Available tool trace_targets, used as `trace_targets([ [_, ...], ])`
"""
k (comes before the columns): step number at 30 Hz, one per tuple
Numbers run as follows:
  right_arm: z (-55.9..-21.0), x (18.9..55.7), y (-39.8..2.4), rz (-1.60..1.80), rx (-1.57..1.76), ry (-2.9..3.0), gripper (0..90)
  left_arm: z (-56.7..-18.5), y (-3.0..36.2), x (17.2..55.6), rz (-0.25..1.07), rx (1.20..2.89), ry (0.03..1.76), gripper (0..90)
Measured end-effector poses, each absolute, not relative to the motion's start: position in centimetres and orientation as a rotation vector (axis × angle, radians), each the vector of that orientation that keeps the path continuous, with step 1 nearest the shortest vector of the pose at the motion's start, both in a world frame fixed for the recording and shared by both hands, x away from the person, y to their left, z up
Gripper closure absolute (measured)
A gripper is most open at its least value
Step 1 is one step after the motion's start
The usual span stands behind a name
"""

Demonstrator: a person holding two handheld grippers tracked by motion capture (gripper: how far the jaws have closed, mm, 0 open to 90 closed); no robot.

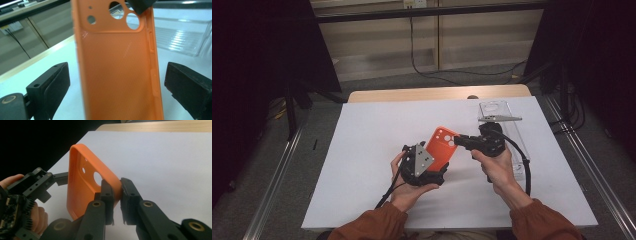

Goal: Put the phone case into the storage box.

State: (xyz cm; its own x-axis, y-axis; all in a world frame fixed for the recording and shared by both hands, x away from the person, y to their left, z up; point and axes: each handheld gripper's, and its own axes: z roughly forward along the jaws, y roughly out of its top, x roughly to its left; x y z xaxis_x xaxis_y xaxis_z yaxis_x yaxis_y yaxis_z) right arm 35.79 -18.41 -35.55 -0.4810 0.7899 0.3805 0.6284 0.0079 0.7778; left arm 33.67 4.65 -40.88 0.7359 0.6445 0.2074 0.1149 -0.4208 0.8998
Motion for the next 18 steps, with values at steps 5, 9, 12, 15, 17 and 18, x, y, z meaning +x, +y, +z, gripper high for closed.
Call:
trace_targets([
  [5,-35.4,35.8,-19.0,1.468,1.492,2.074,80.8,-40.6,5.1,34.0,0.655,1.935,0.595,4.4],
  [9,-35.3,35.8,-19.4,1.446,1.476,2.029,80.7,-40.4,5.6,34.1,0.596,1.913,0.617,3.5],
  [12,-35.3,35.9,-19.6,1.429,1.483,2.022,80.8,-40.3,5.9,34.0,0.568,1.896,0.614,1.9],
  [15,-35.3,35.9,-19.7,1.423,1.472,2.017,80.8,-40.3,6.1,34.0,0.559,1.894,0.612,1.9],
  [17,-35.2,35.8,-19.8,1.421,1.464,2.016,80.8,-40.3,6.3,34.0,0.560,1.898,0.622,2.0],
  [18,-35.1,35.8,-19.8,1.418,1.455,2.015,80.8,-40.4,6.4,34.1,0.532,1.897,0.637,2.1],
])
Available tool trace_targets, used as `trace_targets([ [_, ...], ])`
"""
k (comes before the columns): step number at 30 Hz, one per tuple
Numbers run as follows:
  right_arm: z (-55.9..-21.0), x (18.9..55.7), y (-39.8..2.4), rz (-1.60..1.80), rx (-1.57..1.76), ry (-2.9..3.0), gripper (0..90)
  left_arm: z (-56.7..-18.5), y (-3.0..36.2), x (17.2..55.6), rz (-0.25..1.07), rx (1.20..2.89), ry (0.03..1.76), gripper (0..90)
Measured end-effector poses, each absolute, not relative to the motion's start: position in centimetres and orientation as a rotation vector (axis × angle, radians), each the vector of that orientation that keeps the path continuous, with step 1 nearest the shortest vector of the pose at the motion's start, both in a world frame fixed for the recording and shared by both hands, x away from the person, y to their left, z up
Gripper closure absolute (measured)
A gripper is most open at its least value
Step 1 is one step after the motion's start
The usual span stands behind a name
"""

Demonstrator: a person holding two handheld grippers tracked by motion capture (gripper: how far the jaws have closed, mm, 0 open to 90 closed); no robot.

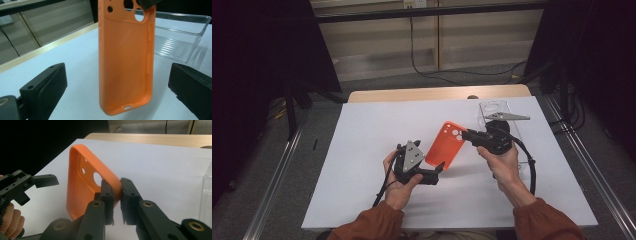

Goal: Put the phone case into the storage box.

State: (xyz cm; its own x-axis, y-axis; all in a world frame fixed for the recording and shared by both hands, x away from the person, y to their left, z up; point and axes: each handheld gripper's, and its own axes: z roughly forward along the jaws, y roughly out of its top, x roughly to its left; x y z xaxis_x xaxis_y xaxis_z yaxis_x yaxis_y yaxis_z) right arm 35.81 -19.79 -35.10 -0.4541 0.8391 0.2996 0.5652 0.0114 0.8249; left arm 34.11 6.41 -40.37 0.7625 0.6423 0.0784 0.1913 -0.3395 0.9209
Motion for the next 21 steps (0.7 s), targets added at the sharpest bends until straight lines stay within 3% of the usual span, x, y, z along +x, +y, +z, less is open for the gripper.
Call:
trace_targets([
  [21,-34.0,35.6,-21.0,1.403,1.385,1.968,80.8,-39.5,10.3,34.0,0.573,1.799,0.714,4.0],
])
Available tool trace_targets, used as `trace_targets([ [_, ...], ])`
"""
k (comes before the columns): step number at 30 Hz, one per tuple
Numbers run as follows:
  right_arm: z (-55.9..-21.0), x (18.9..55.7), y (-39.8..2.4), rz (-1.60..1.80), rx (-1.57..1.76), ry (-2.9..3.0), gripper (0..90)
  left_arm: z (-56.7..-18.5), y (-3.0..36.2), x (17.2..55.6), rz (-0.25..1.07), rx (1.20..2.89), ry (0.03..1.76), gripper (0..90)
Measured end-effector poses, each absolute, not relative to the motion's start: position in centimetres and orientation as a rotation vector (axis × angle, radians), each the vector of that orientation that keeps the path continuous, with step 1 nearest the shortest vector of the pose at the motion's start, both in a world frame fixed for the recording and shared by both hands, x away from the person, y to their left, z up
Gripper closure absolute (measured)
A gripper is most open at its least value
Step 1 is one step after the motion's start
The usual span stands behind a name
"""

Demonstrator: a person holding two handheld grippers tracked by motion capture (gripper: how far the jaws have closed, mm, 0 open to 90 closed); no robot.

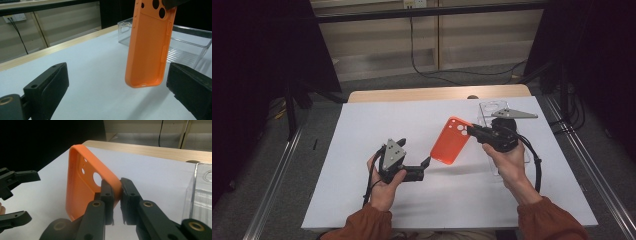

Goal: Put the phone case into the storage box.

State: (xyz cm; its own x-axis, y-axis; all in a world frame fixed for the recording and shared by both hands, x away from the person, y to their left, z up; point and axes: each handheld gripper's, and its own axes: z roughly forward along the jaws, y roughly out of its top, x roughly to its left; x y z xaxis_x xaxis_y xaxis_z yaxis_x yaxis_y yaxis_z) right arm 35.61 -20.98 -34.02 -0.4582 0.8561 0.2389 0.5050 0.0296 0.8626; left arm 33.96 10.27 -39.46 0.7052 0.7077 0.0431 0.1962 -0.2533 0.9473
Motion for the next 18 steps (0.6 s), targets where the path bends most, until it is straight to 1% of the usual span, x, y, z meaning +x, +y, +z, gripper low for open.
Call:
trace_targets([
  [4,-33.7,35.6,-21.5,1.404,1.384,1.950,80.7,-39.8,11.1,33.9,0.597,1.790,0.733,3.9],
  [6,-33.5,35.5,-21.8,1.420,1.380,1.931,80.7,-39.8,11.4,33.9,0.568,1.797,0.734,4.0],
  [12,-33.0,35.3,-22.5,1.430,1.372,1.910,80.8,-39.8,12.3,33.9,0.566,1.747,0.759,4.0],
  [16,-32.7,35.3,-23.3,1.444,1.395,1.886,80.7,-39.9,13.1,33.9,0.578,1.744,0.765,3.4],
  [18,-32.5,35.2,-23.5,1.419,1.385,1.880,80.8,-40.0,13.7,34.0,0.561,1.734,0.780,3.6],
])
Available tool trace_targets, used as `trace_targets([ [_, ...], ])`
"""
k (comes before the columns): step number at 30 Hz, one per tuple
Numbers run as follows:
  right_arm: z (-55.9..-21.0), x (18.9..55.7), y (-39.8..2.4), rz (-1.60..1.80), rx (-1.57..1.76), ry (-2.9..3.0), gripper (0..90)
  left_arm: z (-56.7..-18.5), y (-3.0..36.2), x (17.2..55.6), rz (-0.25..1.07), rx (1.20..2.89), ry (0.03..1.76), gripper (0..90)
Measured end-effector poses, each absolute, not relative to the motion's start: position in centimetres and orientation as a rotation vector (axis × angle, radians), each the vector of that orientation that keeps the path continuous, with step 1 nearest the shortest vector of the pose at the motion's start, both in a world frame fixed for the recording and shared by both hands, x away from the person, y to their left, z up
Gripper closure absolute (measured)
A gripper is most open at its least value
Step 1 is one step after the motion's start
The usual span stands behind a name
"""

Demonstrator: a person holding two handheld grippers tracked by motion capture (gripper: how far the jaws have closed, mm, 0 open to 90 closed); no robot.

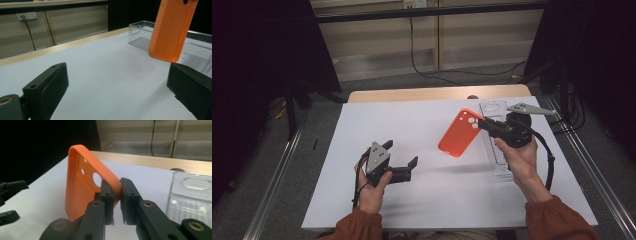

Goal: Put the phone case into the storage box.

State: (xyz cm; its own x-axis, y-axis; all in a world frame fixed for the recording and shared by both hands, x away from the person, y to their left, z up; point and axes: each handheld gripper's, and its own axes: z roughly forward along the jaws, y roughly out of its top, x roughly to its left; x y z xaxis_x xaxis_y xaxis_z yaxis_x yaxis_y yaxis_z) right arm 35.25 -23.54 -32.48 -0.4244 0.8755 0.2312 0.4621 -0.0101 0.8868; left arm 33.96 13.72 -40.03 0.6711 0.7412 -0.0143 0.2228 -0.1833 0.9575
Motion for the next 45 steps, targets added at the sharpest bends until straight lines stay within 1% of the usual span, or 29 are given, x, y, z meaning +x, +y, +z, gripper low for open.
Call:
trace_targets([
  [2,-32.3,35.2,-23.8,1.416,1.377,1.875,80.8,-40.1,14.3,34.0,0.558,1.723,0.800,3.7],
  [4,-32.1,35.3,-24.1,1.415,1.373,1.863,80.8,-40.2,15.0,34.0,0.526,1.703,0.828,3.6],
  [6,-31.8,35.4,-24.3,1.408,1.368,1.855,80.8,-40.3,15.6,33.9,0.565,1.711,0.823,3.6],
  [22,-29.4,35.6,-25.6,1.335,1.292,1.816,80.8,-40.5,18.1,32.8,0.613,1.695,0.827,3.1],
  [27,-29.1,35.8,-26.3,1.313,1.269,1.804,80.8,-40.6,18.7,32.3,0.631,1.700,0.839,3.1],
  [35,-28.6,36.1,-27.5,1.283,1.246,1.784,80.9,-41.1,20.0,31.9,0.612,1.667,0.866,3.8],
  [39,-28.3,36.3,-28.1,1.267,1.244,1.776,80.9,-41.0,20.7,31.6,0.641,1.638,0.870,3.0],
  [45,-27.9,36.6,-29.1,1.237,1.234,1.764,80.9,-41.3,21.6,31.5,0.655,1.647,0.870,2.4],
])
